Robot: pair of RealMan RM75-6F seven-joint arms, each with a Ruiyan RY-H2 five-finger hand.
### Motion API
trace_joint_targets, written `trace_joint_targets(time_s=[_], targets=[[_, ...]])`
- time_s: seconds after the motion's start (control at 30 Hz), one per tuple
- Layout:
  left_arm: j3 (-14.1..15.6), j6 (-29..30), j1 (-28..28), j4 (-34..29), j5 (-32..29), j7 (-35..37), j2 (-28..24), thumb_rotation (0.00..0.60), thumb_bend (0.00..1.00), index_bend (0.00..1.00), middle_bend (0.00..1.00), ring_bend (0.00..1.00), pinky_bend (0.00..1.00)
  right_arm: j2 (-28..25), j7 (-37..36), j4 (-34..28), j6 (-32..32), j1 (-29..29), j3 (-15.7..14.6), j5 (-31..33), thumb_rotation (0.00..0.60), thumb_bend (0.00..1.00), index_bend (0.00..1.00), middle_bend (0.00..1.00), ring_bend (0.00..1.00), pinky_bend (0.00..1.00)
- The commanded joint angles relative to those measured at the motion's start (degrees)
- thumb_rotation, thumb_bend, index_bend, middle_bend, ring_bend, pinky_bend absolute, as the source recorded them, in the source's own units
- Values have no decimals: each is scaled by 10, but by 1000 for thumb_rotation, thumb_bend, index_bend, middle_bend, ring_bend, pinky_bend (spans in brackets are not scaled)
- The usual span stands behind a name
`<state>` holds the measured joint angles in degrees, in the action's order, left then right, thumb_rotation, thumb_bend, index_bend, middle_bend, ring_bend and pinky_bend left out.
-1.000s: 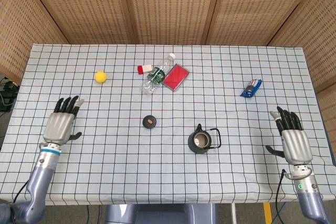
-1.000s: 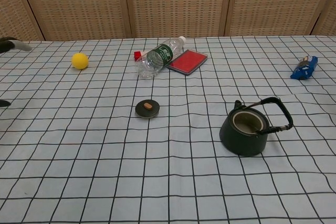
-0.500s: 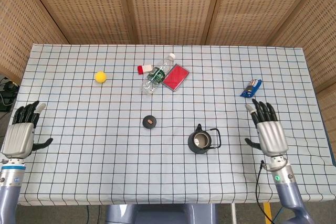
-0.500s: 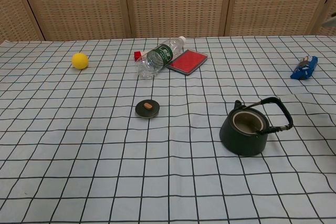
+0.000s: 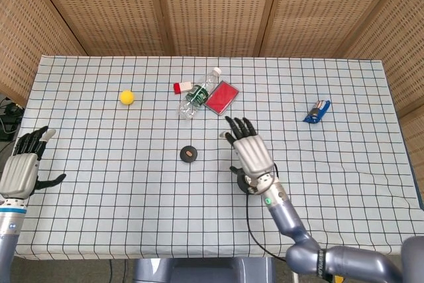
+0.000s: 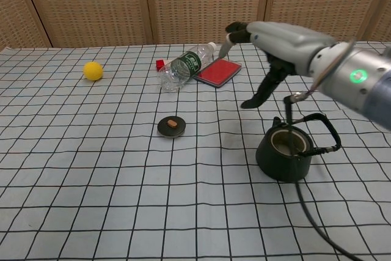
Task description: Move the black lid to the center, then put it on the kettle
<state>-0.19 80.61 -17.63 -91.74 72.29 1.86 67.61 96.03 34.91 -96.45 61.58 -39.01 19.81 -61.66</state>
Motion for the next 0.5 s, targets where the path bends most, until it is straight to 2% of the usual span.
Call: trace_joint_targets(time_s=[0.03,0.3,0.5], targets=[[-6,-6,4,-1,5,10,-5,600,163,0,0,0,0,87,43,71,-32,-72,25,80,600,198,295,64,0,0],[-19,-28,9,1,9,33,-12,600,163,0,0,0,0,161,33,175,-46,-131,38,119,600,244,308,64,0,0],[-26,-50,9,7,7,46,-15,600,162,0,0,0,0,196,26,243,-60,-166,46,132,600,268,310,64,0,0]])
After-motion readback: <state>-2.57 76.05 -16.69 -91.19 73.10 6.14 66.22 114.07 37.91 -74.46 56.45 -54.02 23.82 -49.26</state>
